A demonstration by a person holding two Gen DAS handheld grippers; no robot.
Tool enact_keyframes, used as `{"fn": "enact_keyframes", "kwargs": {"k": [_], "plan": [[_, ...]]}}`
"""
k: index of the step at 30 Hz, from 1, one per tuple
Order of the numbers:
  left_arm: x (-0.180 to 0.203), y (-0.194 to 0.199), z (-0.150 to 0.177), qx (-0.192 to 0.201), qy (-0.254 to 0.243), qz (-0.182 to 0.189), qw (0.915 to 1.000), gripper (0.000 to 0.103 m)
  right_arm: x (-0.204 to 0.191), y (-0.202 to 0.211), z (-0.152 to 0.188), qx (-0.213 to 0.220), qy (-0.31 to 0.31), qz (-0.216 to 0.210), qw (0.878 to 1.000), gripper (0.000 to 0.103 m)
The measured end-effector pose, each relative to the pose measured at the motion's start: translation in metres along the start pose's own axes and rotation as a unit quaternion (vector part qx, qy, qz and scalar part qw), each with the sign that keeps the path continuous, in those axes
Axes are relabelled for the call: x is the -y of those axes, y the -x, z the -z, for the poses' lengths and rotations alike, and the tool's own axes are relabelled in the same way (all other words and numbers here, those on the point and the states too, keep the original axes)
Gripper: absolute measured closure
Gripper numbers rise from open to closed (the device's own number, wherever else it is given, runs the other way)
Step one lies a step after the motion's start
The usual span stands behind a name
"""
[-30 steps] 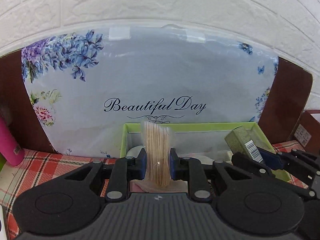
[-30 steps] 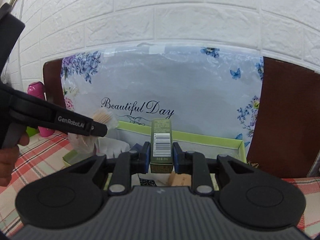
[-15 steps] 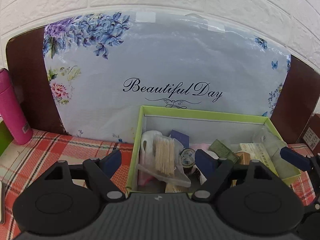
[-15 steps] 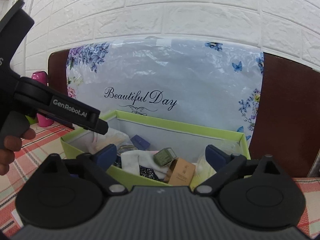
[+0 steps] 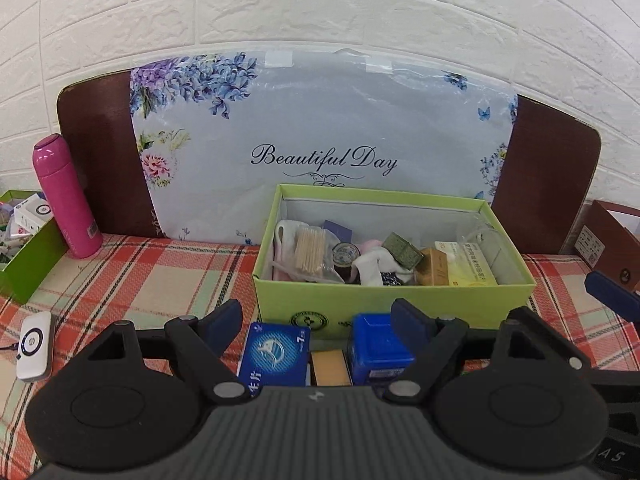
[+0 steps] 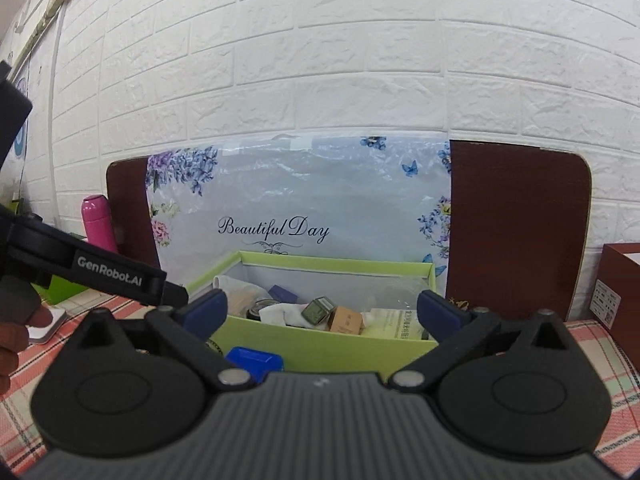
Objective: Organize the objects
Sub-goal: 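Move both grippers back toward the blue and white medicine boxes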
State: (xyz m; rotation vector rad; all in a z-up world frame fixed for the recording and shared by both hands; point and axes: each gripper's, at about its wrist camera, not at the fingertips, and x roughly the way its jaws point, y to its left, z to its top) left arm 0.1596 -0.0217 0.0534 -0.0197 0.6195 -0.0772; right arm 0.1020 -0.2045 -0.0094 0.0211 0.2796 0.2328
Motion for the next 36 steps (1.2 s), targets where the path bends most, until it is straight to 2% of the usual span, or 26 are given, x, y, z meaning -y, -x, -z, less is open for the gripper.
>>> {"fn": "enact_keyframes", "kwargs": {"k": [9, 20, 28, 36], "plan": [[0.006, 0.020, 0.032, -0.017, 0.006, 0.009, 0.9998, 0.019, 0.005, 0.038, 0.021, -0.008, -0.031, 0.009, 0.999, 0.000], [-0.015, 0.027, 0.069, -0.049, 0.030, -0.001, 0.9983, 0.019, 0.002, 0.050, 0.053, -0.045, -0.049, 0.009, 0.998, 0.000], [-0.035, 0.010, 0.102, -0.074, 0.038, 0.000, 0.9966, 0.019, -0.010, 0.044, 0.082, -0.102, -0.039, 0.016, 0.994, 0.000], [-0.038, -0.024, 0.108, -0.079, 0.034, -0.008, 0.9963, 0.019, -0.016, 0.041, 0.099, -0.139, -0.043, 0.011, 0.989, 0.000]]}}
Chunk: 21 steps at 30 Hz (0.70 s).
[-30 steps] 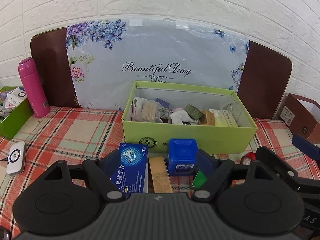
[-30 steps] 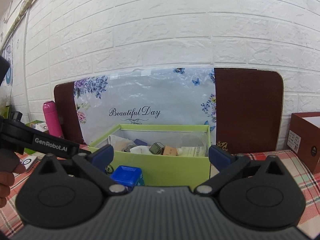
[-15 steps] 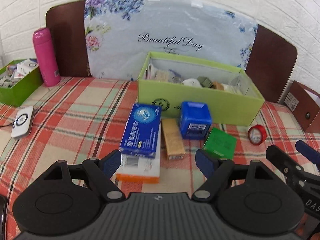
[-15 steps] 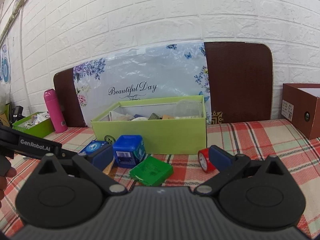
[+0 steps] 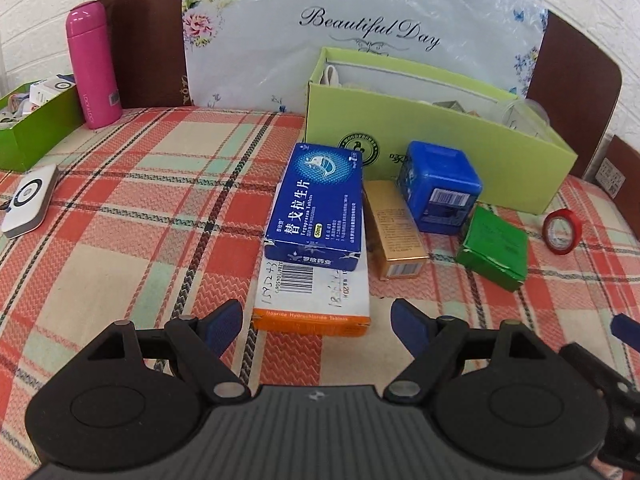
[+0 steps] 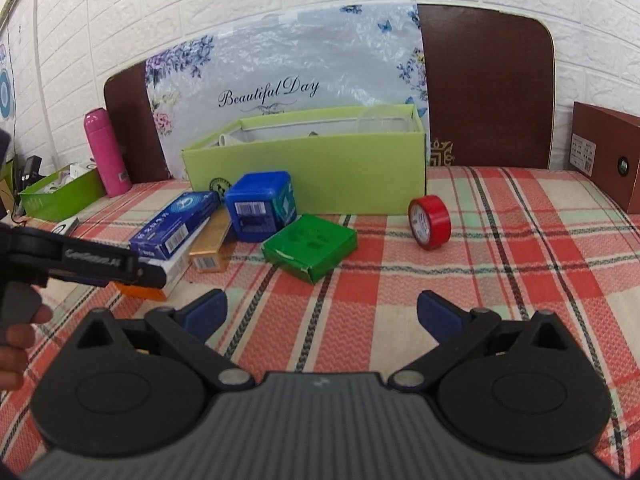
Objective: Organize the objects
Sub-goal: 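Move both grippers back toward the blue and white medicine boxes, then grasp the blue medicine box with the right gripper while the left grasps the white box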
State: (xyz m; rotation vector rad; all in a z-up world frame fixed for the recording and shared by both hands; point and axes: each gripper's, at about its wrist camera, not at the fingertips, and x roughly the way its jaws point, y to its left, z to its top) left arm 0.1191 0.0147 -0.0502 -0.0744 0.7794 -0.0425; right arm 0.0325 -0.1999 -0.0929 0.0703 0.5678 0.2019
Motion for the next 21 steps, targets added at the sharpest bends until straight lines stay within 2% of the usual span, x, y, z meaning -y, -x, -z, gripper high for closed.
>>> {"fn": "enact_keyframes", "kwargs": {"k": [1, 2, 4, 9, 14, 17, 21], "plan": [[0.001, -0.004, 0.000, -0.001, -0.004, -0.003, 1.0000, 0.020, -0.001, 0.000, 0.000, -0.001, 0.001, -0.001, 1.000, 0.000], [0.001, -0.007, 0.000, 0.000, -0.008, -0.002, 1.0000, 0.032, -0.002, -0.001, -0.001, 0.000, 0.004, -0.001, 1.000, 0.000], [-0.001, -0.011, 0.002, -0.002, -0.012, 0.005, 0.9999, 0.035, -0.004, -0.003, -0.002, -0.002, 0.011, 0.001, 1.000, 0.000], [0.000, 0.013, 0.014, -0.008, -0.036, 0.023, 0.9990, 0.035, -0.010, -0.014, -0.007, -0.013, 0.023, 0.004, 1.000, 0.000], [-0.001, 0.039, 0.045, -0.023, -0.072, 0.051, 0.9958, 0.034, -0.018, -0.030, -0.015, -0.019, 0.034, 0.002, 0.999, 0.000], [-0.001, 0.043, 0.049, -0.020, -0.074, 0.032, 0.9965, 0.033, -0.024, -0.030, -0.016, -0.016, 0.039, -0.005, 0.999, 0.000], [-0.004, 0.043, 0.028, 0.007, -0.058, 0.025, 0.9980, 0.026, -0.026, -0.028, -0.012, -0.021, 0.042, -0.008, 0.999, 0.000]]}}
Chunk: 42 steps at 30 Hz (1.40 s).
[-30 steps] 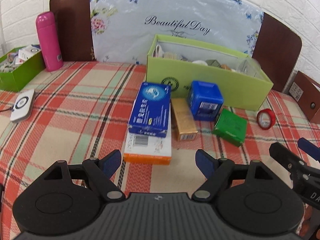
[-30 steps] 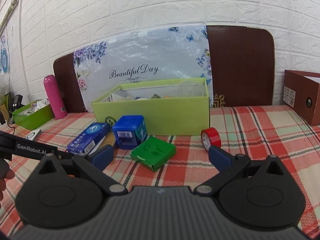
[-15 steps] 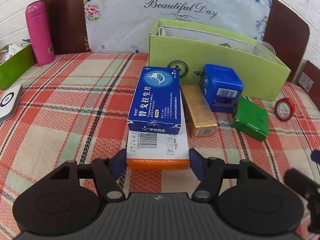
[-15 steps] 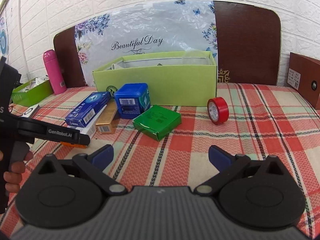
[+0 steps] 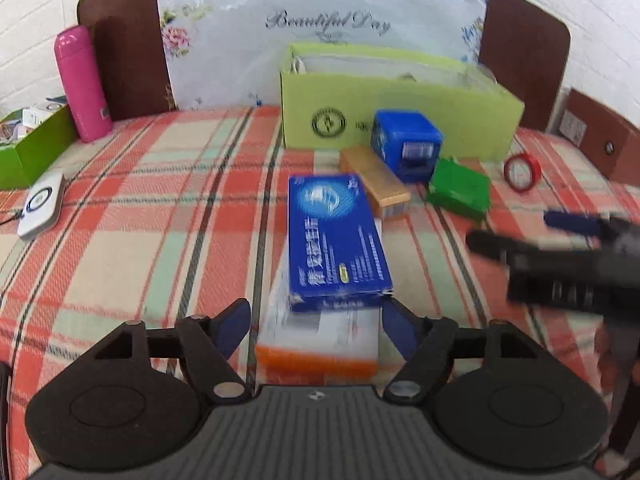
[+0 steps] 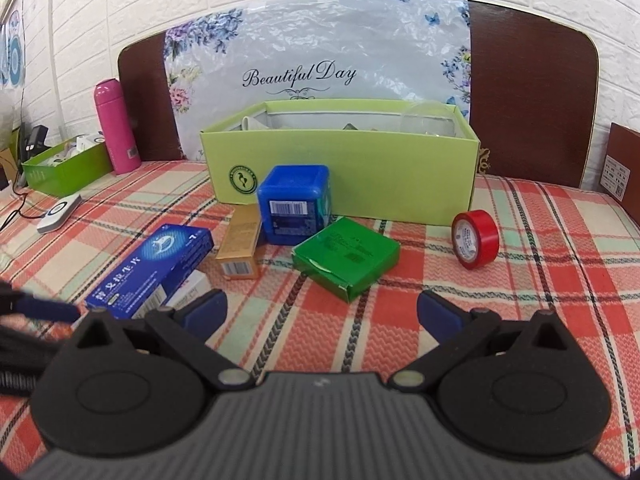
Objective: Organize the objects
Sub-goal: 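Grasp the blue medicine box with the right gripper while the left grasps the white box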
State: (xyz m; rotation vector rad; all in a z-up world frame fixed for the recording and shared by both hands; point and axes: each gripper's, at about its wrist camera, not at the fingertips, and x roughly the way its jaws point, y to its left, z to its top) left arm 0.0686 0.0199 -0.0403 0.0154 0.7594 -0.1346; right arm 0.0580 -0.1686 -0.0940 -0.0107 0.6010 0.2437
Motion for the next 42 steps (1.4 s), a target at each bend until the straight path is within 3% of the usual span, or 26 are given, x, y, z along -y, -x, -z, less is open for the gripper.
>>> {"fn": "enact_keyframes", "kwargs": {"k": [4, 8, 12, 13, 14, 16, 17, 19, 20, 22, 24, 29, 30, 31, 35, 38, 40, 42], "plan": [[0.006, -0.007, -0.023, 0.025, -0.003, -0.006, 0.9997, 0.022, 0.000, 0.002, 0.004, -0.009, -0.002, 0.005, 1.000, 0.000], [0.008, -0.027, -0.035, 0.011, 0.001, 0.003, 0.9999, 0.022, -0.004, 0.005, 0.008, -0.014, 0.006, 0.001, 1.000, 0.000], [0.000, -0.040, -0.044, 0.000, 0.042, 0.020, 0.9989, 0.019, -0.010, 0.005, 0.011, -0.019, 0.014, -0.011, 1.000, 0.000], [-0.002, -0.042, -0.045, -0.002, 0.048, 0.030, 0.9984, 0.025, -0.012, 0.006, 0.011, -0.020, 0.017, -0.014, 1.000, 0.000], [-0.005, -0.042, -0.045, -0.003, 0.048, 0.042, 0.9980, 0.045, -0.015, 0.006, 0.011, -0.020, 0.022, -0.016, 0.999, 0.000], [-0.012, -0.036, -0.045, -0.006, 0.048, 0.069, 0.9964, 0.060, -0.021, 0.008, 0.011, -0.016, 0.032, -0.028, 0.999, 0.000], [-0.015, -0.029, -0.043, -0.009, 0.046, 0.069, 0.9965, 0.061, -0.025, 0.008, 0.010, -0.014, 0.036, -0.037, 0.999, 0.000], [-0.020, -0.014, -0.035, 0.004, 0.037, 0.053, 0.9979, 0.060, -0.035, 0.006, 0.006, -0.011, 0.047, -0.056, 0.997, 0.000], [-0.024, -0.006, -0.031, 0.009, 0.036, 0.044, 0.9984, 0.053, -0.042, 0.004, 0.004, -0.009, 0.054, -0.062, 0.997, 0.000], [-0.036, 0.010, -0.021, 0.022, 0.048, 0.035, 0.9980, 0.044, -0.059, -0.002, -0.001, -0.007, 0.066, -0.080, 0.995, 0.000], [-0.049, 0.020, -0.015, 0.025, 0.068, 0.031, 0.9968, 0.043, -0.074, -0.011, -0.005, -0.007, 0.072, -0.093, 0.993, 0.000], [-0.071, 0.025, -0.008, 0.017, 0.111, 0.016, 0.9936, 0.039, -0.099, -0.040, -0.013, -0.011, 0.076, -0.071, 0.995, 0.002], [-0.072, 0.024, -0.007, 0.013, 0.114, 0.018, 0.9932, 0.039, -0.098, -0.043, -0.013, -0.016, 0.073, -0.068, 0.995, 0.020], [-0.074, 0.023, -0.006, 0.012, 0.116, 0.021, 0.9930, 0.039, -0.094, -0.045, -0.013, -0.031, 0.066, -0.074, 0.995, 0.045], [-0.069, 0.017, -0.004, 0.004, 0.118, 0.036, 0.9924, 0.039, -0.073, -0.026, -0.007, -0.033, 0.056, -0.092, 0.994, 0.047], [-0.055, 0.010, -0.002, -0.008, 0.102, 0.058, 0.9931, 0.034, -0.056, 0.006, 0.006, -0.012, 0.067, -0.106, 0.992, 0.047], [-0.040, 0.002, -0.002, -0.016, 0.078, 0.068, 0.9945, 0.033, -0.043, 0.028, 0.018, 0.002, 0.084, -0.091, 0.992, 0.047], [-0.027, -0.007, -0.002, -0.025, 0.055, 0.068, 0.9959, 0.033, -0.029, 0.042, 0.033, 0.000, 0.104, -0.048, 0.993, 0.047]]}}
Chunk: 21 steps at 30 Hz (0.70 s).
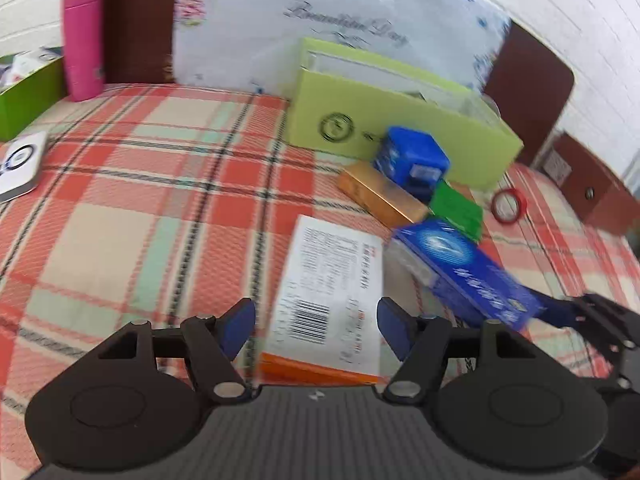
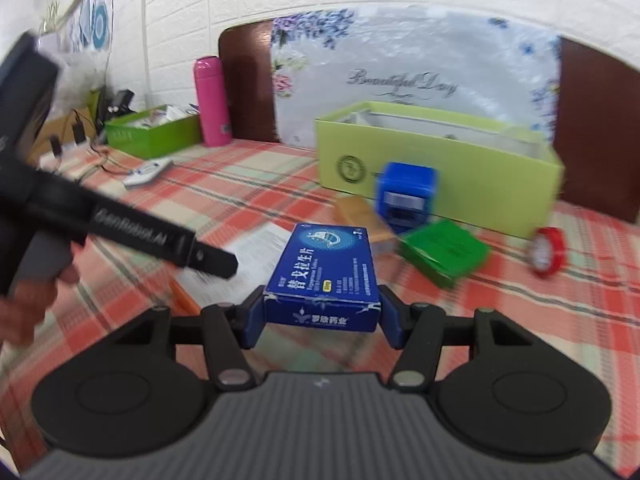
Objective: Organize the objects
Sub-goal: 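Grasp the blue medicine box with the right gripper while the left grasps the white box, then lift the blue box with the right gripper while the left lifts the white box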
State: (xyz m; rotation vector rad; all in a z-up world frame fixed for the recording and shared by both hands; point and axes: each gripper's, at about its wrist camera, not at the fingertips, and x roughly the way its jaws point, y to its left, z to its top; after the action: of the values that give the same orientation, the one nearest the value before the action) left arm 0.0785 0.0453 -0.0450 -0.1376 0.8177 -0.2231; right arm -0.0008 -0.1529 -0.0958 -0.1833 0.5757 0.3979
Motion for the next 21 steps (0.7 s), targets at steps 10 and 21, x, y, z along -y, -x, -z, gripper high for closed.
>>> {"fn": "enact_keyframes", "kwargs": {"k": [10, 21], "plan": [[0.035, -0.029, 0.003, -0.015, -0.087, -0.052, 0.9948, 0.034, 0.042, 0.017, 0.021, -0.044, -0.092, 0.039, 0.994, 0.026], [0.045, -0.030, 0.004, -0.026, -0.087, -0.061, 0.9940, 0.030, 0.043, -0.001, 0.020, -0.056, -0.086, 0.040, 0.994, 0.030]]}}
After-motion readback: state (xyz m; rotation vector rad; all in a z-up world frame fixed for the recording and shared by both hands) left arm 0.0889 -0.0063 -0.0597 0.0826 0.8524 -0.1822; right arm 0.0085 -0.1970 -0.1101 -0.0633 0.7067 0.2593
